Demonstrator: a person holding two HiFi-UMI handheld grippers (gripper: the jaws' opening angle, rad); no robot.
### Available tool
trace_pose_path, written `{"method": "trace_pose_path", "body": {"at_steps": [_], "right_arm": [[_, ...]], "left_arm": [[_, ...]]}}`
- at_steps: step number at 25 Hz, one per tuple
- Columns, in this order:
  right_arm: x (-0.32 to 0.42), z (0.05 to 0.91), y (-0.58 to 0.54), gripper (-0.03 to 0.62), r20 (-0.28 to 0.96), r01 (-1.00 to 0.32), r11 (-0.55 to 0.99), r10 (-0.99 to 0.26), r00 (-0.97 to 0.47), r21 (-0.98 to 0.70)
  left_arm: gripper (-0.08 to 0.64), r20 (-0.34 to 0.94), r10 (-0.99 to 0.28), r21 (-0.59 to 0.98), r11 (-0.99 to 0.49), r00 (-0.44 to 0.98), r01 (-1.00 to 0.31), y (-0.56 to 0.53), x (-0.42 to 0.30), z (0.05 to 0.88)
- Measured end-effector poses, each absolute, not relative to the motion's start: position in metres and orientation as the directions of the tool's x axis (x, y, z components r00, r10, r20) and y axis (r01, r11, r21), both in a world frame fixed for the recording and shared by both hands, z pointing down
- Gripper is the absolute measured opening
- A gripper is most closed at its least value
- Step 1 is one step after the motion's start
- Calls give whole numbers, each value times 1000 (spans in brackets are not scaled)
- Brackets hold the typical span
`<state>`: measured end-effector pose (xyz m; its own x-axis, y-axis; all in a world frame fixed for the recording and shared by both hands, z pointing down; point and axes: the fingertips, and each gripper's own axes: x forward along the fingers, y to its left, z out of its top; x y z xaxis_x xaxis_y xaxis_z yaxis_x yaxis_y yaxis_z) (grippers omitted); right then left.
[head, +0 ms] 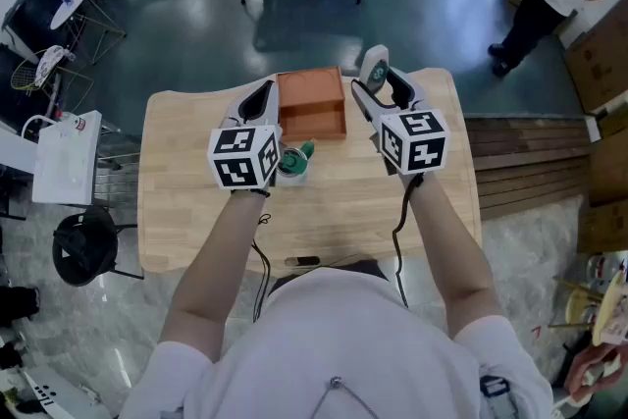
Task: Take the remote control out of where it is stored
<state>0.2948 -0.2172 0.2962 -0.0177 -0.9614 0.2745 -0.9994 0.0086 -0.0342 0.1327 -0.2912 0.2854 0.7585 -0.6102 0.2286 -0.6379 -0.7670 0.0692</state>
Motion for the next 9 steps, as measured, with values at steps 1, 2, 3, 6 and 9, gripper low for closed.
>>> {"method": "trace_pose_path", "body": {"at_steps": [1,2,3,6,9], "right_arm": [[295,296,-218,302,275,-999,9,-961,-18,-35],[295,297,-219,302,275,-999,8,-961,-18,-37],[295,297,-220,302,274,-999,8,-961,-18,-39],[294,296,-222,302,272,-999,9,-962,-19,-40],[293,297,-224,302,270,-999,11,-963,-21,-38]], "left_arm": [[0,229,-612,70,-765,757,-640,-292,132,285],[0,228,-614,70,-764,756,-642,-293,131,285],[0,228,-615,71,-763,755,-643,-294,130,284],[0,224,-618,70,-761,754,-645,-297,129,283],[0,222,-621,69,-759,752,-647,-299,127,283]]}}
